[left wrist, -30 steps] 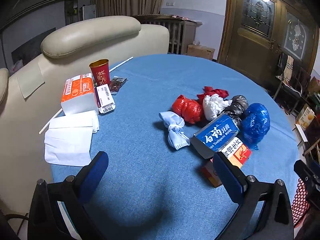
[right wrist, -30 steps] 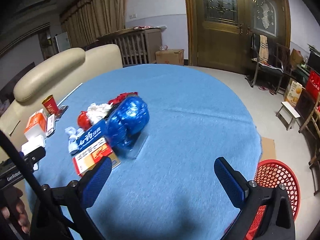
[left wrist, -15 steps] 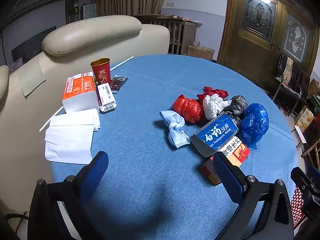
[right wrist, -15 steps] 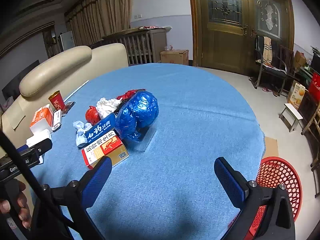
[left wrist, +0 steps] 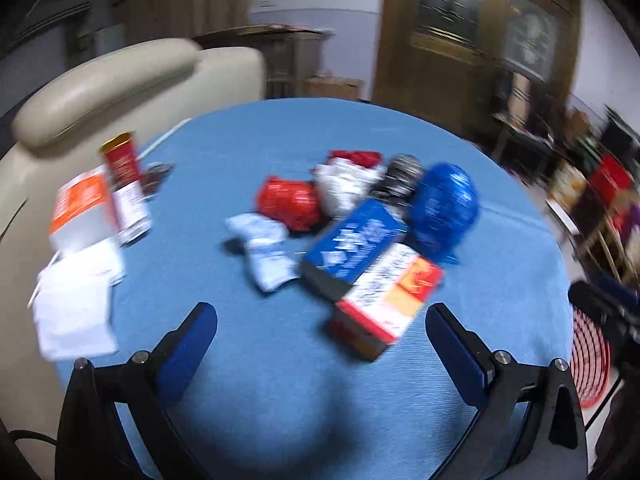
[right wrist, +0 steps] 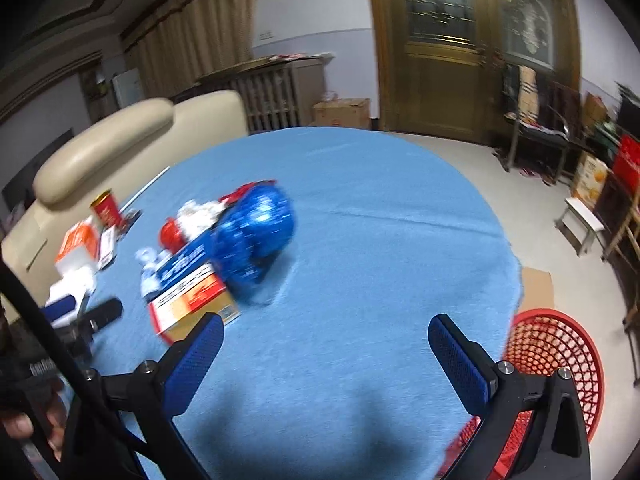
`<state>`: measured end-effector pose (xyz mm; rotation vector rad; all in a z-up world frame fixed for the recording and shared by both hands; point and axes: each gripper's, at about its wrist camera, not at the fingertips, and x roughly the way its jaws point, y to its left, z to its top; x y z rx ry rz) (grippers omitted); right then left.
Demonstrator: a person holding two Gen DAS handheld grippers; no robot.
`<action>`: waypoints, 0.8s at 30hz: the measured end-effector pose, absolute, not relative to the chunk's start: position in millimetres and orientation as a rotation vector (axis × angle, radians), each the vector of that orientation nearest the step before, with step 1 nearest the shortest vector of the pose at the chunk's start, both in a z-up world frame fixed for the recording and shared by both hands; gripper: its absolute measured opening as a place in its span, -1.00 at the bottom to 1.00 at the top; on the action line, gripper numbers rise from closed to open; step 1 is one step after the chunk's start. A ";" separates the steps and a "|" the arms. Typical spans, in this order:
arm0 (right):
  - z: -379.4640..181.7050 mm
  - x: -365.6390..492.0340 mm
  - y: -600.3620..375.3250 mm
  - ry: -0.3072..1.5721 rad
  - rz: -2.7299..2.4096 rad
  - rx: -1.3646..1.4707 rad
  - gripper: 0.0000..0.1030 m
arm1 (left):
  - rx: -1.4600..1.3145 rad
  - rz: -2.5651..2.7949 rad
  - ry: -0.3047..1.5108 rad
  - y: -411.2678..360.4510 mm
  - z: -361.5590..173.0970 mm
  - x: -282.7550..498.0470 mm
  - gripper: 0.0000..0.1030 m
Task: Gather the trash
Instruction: 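Grasp the blue plastic bag with the right tool while the left tool grasps the red-white medicine box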
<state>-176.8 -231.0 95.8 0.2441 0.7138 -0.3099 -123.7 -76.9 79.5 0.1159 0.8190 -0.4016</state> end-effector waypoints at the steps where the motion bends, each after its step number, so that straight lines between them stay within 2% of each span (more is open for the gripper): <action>1: 95.7 -177.5 -235.8 0.716 -0.320 0.252 1.00 | 0.138 -0.441 0.825 -85.6 76.7 -122.0 1.00; 15: 80.2 -178.5 -263.1 0.739 -0.340 0.313 1.00 | 0.324 -0.569 0.899 -131.0 42.0 -108.4 0.98; 16: 80.0 -177.7 -264.2 0.739 -0.340 0.314 1.00 | 0.325 -0.576 0.900 -132.4 40.0 -109.2 0.74; 17: 79.9 -177.0 -264.9 0.740 -0.341 0.316 1.00 | 0.329 -0.583 0.908 -135.0 36.5 -109.5 0.16; 24: 81.1 -162.9 -268.4 0.750 -0.339 0.325 1.00 | 0.294 -0.604 0.890 -125.1 39.3 -125.8 0.10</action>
